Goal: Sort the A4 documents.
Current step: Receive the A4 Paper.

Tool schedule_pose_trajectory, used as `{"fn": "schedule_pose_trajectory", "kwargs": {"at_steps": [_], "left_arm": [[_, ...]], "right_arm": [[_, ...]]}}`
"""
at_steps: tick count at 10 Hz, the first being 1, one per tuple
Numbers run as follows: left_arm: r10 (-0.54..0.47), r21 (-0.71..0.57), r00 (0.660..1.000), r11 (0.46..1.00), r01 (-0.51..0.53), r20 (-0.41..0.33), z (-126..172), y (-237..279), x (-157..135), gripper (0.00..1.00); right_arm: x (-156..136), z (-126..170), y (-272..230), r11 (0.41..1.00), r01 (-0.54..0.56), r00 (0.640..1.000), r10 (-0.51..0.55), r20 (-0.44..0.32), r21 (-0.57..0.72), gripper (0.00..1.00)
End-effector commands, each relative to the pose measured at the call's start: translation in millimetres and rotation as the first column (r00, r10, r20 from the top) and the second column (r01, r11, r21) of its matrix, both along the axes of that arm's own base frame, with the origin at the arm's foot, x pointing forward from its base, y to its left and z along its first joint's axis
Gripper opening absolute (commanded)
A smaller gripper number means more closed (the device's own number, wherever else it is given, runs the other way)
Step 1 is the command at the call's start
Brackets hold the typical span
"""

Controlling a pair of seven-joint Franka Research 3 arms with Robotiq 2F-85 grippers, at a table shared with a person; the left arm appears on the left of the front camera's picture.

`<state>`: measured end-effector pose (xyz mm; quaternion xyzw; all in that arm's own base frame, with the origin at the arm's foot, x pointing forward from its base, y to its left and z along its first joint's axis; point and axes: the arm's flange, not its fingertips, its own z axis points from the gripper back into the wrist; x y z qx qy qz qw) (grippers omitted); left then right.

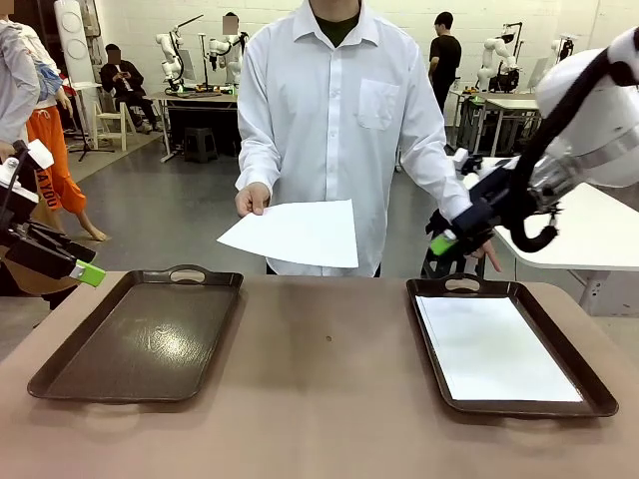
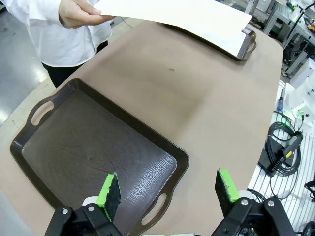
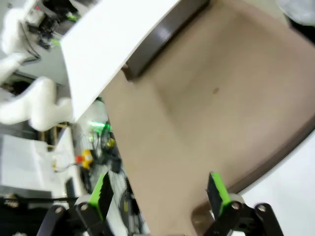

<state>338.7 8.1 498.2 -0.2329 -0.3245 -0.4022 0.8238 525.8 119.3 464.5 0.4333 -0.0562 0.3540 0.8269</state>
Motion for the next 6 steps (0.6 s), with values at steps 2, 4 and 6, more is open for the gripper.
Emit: {"fn": "schedule_pose_trajectory", "kwargs": {"at_steps": [2, 4, 6], "left_arm": [[-0.013, -0.014, 1.000, 1.000, 0.013, 0.014, -3, 2, 1, 1.00], [-0.013, -0.014, 1.000, 1.000, 0.013, 0.014, -3, 2, 1, 1.00], [-0.013, -0.014, 1.000, 1.000, 0.013, 0.014, -3, 2, 1, 1.00]], "right_arm": [[48, -8, 31, 0.983, 0.079, 0.970, -0.038, -0.240, 0.164, 1.00], [67, -23, 51, 0.967, 0.152, 0.941, -0.077, -0.330, 0.206, 1.00], [75, -36, 68, 0.950, 0.247, 0.915, -0.164, -0.368, 0.190, 1.00]]}}
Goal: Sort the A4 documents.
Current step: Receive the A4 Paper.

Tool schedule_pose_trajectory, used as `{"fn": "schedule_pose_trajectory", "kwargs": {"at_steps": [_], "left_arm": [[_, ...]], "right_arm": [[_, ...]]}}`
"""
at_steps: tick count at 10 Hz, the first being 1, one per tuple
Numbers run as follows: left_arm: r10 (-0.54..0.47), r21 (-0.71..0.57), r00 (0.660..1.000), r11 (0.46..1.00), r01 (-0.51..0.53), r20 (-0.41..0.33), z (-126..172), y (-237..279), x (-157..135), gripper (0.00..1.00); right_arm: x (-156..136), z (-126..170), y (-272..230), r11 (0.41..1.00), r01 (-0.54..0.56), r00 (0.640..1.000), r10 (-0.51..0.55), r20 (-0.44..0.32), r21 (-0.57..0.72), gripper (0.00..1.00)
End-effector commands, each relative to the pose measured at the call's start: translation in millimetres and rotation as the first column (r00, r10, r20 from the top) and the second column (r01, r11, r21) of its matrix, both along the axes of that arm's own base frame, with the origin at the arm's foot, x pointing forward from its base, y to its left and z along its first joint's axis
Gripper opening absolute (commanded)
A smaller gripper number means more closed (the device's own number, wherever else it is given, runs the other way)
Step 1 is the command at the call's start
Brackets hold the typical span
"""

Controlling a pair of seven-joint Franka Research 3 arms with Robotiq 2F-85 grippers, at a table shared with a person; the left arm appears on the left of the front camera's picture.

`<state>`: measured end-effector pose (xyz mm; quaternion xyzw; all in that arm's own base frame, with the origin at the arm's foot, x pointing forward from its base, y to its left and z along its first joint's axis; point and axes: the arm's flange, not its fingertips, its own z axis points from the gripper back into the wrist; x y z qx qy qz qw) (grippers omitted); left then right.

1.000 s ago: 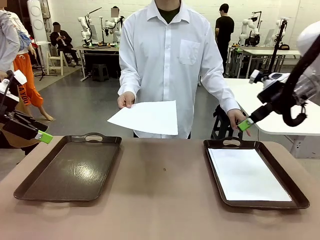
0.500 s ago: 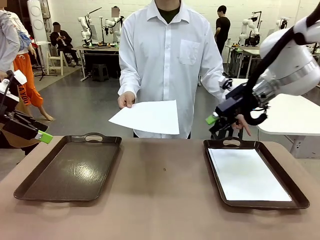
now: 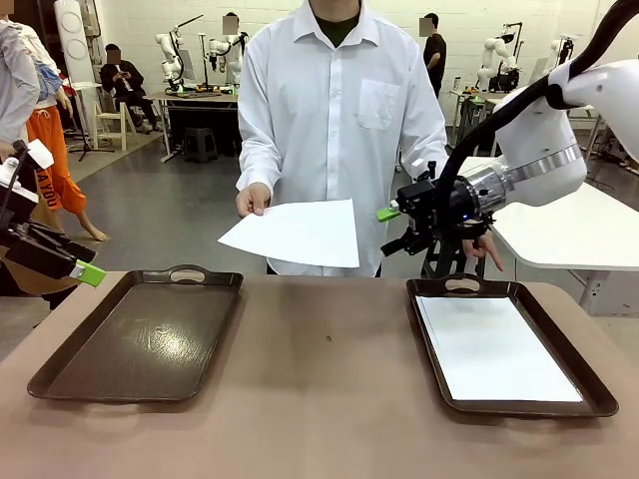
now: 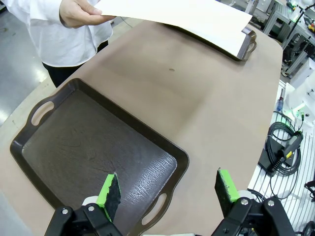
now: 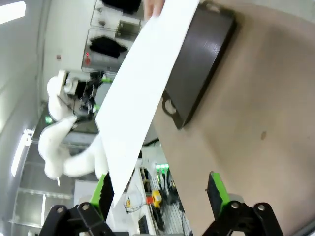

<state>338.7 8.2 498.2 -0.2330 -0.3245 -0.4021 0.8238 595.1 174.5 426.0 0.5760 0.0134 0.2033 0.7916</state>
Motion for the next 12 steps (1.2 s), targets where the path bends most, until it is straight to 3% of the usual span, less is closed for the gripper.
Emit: {"fn": "schedule_pose_trajectory", "kwargs": {"at_steps": [1, 4, 9, 12], "left_arm": [[-0.013, -0.014, 1.000, 1.000, 0.013, 0.014, -3, 2, 1, 1.00], [-0.013, -0.014, 1.000, 1.000, 0.013, 0.014, -3, 2, 1, 1.00], [-0.013, -0.014, 1.000, 1.000, 0.013, 0.014, -3, 2, 1, 1.00], [-0.013, -0.014, 1.000, 1.000, 0.013, 0.014, -3, 2, 1, 1.00]], "right_arm": [[8, -4, 20, 0.995, 0.095, 0.995, -0.096, -0.030, -0.012, 1.00], [10, -20, 39, 0.983, 0.182, 0.980, -0.181, -0.081, 0.010, 1.00], [-8, -18, 52, 0.960, 0.229, 0.959, -0.195, -0.206, 0.161, 1.00], [-22, -19, 45, 0.956, 0.222, 0.958, -0.177, -0.224, 0.194, 1.00]]}}
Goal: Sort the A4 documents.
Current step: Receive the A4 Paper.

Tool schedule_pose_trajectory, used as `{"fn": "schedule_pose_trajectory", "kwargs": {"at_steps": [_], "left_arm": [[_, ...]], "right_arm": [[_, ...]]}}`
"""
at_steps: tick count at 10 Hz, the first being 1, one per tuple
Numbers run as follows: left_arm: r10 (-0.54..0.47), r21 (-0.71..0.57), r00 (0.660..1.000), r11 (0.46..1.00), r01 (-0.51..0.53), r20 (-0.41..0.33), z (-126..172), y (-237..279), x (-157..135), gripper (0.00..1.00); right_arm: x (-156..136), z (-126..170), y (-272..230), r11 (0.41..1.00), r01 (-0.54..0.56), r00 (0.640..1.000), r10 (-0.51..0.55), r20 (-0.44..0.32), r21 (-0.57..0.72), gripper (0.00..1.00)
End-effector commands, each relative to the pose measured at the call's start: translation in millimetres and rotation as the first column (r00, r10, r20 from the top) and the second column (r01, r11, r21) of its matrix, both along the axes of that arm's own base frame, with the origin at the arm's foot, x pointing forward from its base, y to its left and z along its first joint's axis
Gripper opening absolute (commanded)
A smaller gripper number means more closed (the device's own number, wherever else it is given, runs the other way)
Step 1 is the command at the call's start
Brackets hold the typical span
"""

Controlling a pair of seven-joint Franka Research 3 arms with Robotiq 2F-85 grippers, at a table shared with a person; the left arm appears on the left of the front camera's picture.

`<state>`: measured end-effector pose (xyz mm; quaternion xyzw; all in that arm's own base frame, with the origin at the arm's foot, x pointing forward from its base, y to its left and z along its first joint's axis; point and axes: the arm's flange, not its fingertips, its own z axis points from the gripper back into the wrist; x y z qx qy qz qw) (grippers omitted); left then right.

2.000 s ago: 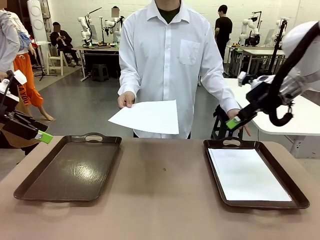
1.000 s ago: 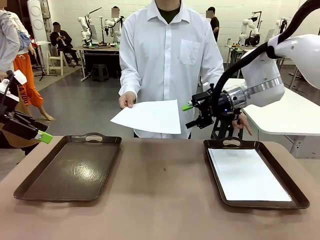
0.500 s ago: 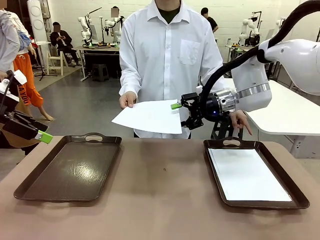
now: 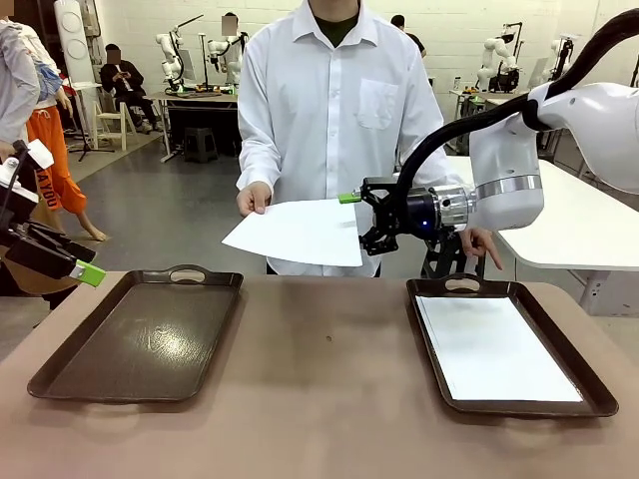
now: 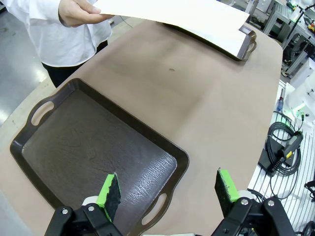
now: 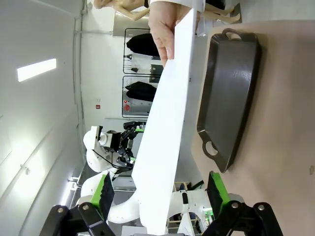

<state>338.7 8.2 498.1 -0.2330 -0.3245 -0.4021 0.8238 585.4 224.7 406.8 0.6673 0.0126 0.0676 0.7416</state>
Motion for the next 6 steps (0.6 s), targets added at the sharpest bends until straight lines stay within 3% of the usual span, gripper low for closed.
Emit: {"fn": "schedule_pose_trajectory", "kwargs": {"at_steps": [1, 6], "left_arm": [[-0.013, -0.014, 1.000, 1.000, 0.013, 0.014, -2.6, 1.7, 1.2, 1.00], [-0.013, -0.014, 1.000, 1.000, 0.013, 0.014, -2.6, 1.7, 1.2, 1.00]], "right_arm": [[-14.1, -1.7, -6.8, 1.000, 0.020, 1.000, -0.020, -0.006, 0.022, 1.00], [-18.9, -5.9, 0.3, 1.000, 0.007, 1.000, -0.008, 0.003, 0.025, 1.00]]}}
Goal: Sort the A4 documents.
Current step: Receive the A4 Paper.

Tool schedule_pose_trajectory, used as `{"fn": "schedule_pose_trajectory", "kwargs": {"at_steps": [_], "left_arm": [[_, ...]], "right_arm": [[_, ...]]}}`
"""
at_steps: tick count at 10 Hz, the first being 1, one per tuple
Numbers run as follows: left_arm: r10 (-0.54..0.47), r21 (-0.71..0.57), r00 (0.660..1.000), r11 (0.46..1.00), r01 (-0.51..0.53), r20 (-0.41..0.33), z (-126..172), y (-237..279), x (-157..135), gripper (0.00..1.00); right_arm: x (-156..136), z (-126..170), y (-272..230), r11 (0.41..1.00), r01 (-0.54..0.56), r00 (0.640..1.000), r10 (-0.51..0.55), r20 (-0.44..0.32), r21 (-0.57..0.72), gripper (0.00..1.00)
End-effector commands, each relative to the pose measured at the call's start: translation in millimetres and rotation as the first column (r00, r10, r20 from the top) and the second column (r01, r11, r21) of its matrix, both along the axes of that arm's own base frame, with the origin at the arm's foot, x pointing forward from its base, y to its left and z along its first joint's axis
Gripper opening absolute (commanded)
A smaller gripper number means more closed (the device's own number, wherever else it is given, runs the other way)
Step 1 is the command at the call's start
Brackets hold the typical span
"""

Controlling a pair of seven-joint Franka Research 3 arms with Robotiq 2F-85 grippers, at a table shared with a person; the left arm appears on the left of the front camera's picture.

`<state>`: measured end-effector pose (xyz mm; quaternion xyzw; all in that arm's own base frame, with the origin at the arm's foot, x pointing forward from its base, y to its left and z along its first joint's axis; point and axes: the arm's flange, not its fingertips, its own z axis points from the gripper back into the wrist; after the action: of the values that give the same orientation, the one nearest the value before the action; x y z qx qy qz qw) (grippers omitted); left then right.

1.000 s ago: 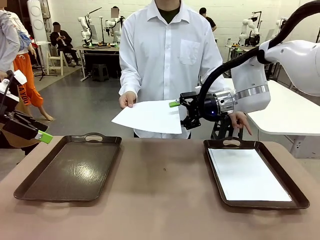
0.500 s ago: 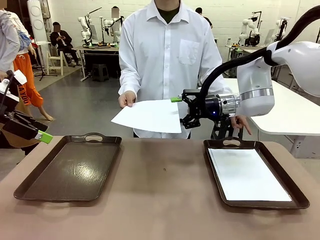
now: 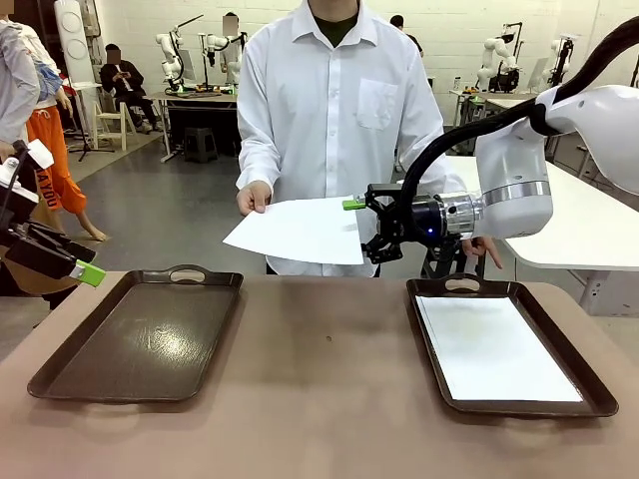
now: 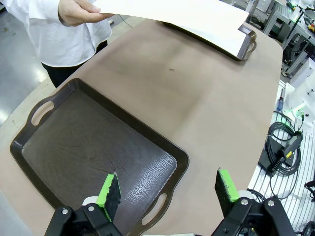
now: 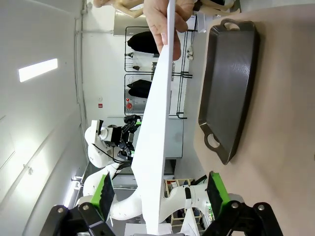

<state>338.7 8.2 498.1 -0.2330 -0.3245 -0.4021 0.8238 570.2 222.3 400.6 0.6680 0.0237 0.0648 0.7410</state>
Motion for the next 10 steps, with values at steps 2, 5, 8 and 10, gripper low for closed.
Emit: {"fn": "schedule_pose_trajectory", "kwargs": {"at_steps": [2, 5, 8, 10], "left_arm": [[-0.013, -0.014, 1.000, 1.000, 0.013, 0.014, -2.6, 1.7, 1.2, 1.00], [-0.013, -0.014, 1.000, 1.000, 0.013, 0.014, -2.6, 1.7, 1.2, 1.00], [-0.013, -0.014, 1.000, 1.000, 0.013, 0.014, -2.6, 1.7, 1.2, 1.00], [-0.013, -0.014, 1.000, 1.000, 0.013, 0.014, -2.6, 1.7, 1.2, 1.00]], "right_arm": [[0.0, -1.8, 6.7, 1.000, 0.010, 1.000, -0.011, 0.029, 0.026, 1.00], [0.7, -4.4, 9.1, 0.999, -0.024, 0.999, 0.023, 0.035, 0.037, 1.00], [3.3, -1.4, 13.1, 0.998, -0.040, 0.996, 0.036, 0.084, 0.039, 0.88], [7.5, -2.6, 13.4, 0.999, -0.044, 0.997, 0.042, 0.071, 0.031, 0.71]]}}
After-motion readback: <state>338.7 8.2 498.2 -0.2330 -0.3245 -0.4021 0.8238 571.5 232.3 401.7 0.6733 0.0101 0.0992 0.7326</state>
